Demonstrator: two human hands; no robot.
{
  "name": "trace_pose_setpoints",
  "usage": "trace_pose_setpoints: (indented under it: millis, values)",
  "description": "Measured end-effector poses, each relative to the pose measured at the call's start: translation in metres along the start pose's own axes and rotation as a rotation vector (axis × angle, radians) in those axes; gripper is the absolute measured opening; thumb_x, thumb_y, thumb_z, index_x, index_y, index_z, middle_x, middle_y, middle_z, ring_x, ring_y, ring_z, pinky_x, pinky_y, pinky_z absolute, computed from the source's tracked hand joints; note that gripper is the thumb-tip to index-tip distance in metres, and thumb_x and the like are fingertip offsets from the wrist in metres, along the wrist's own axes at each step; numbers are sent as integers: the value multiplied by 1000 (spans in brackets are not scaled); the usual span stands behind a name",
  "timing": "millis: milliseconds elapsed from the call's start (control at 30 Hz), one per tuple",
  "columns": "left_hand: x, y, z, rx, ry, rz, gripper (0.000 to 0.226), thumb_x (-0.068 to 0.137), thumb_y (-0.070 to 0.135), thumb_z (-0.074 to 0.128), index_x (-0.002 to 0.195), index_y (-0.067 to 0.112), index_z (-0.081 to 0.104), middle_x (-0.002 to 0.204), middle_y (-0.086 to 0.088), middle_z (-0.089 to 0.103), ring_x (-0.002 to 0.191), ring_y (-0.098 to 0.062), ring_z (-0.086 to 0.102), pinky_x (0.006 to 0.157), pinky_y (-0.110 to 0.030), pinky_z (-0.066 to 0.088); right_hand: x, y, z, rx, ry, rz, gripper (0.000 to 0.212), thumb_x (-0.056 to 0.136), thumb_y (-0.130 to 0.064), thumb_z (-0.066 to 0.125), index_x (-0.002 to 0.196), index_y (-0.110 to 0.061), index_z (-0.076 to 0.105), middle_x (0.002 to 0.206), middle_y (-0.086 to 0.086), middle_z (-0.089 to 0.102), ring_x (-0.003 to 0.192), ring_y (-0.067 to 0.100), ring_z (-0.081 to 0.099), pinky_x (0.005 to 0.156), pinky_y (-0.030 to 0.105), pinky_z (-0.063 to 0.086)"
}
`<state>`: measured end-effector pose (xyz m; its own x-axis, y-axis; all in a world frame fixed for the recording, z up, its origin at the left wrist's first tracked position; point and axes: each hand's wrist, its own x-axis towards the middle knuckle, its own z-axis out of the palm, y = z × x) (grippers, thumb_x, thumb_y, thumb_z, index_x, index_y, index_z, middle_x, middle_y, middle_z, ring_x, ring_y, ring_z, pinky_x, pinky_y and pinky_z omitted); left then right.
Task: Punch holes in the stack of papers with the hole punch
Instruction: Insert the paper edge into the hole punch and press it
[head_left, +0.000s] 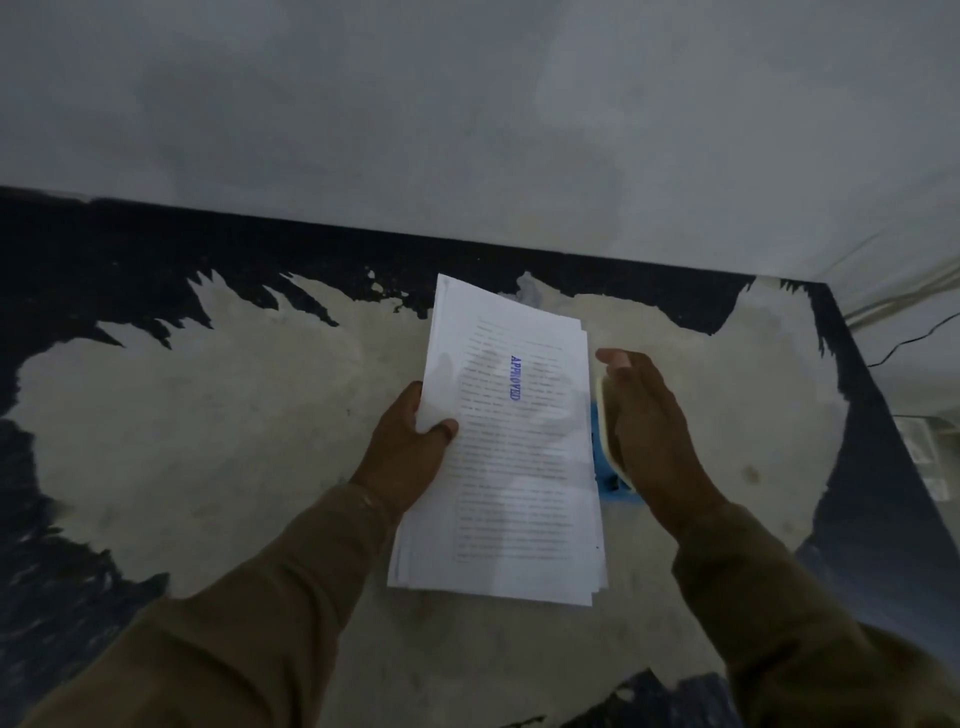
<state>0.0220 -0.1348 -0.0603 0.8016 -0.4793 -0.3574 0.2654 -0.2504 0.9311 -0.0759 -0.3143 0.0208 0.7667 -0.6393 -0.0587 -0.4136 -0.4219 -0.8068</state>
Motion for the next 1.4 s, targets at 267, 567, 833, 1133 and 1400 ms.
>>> trace_pose_setpoints:
  millis: [267, 567, 833, 1133, 1400]
  values:
    - [-3, -4, 16, -102, 29, -28, 27, 92, 9, 57, 109, 30, 54, 99, 16, 63, 89, 2, 60, 69, -7, 48, 8, 20, 6, -98, -8, 60, 26, 100, -38, 37, 92, -19, 53, 90, 0, 57, 85, 17, 57, 73, 24, 41]
    - [-6, 1, 39, -147, 32, -29, 31, 93, 1, 49, 114, 23, 54, 98, 12, 60, 86, 3, 57, 72, -5, 49, 7, 15, 0, -49, -104, 166, 18, 99, -41, 38, 85, -32, 45, 98, -1, 51, 87, 20, 58, 71, 42, 58]
    - [0, 4, 40, -200, 128, -105, 27, 92, 14, 62, 119, 15, 62, 105, 1, 65, 86, -9, 62, 65, -8, 51, 12, 12, 1, 1, -102, 183, 25, 98, -38, 40, 79, -27, 50, 92, 10, 63, 76, 26, 63, 66, 37, 52]
    - [-5, 3, 40, -147, 170, -131, 21, 100, 20, 45, 118, 21, 55, 106, 8, 60, 88, -4, 58, 78, -11, 48, 14, 9, 5, -4, -62, 269, 25, 95, -39, 42, 78, -27, 55, 82, -1, 61, 72, 17, 58, 77, 43, 52]
    - [-8, 8, 40, -152, 78, -99, 31, 101, 24, 45, 128, 16, 55, 118, 2, 62, 105, -15, 60, 85, -22, 48, 38, -7, 12, -155, -110, 350, 68, 87, -48, 15, 129, -7, 50, 135, 23, 51, 125, 43, 45, 107, 61, 31]
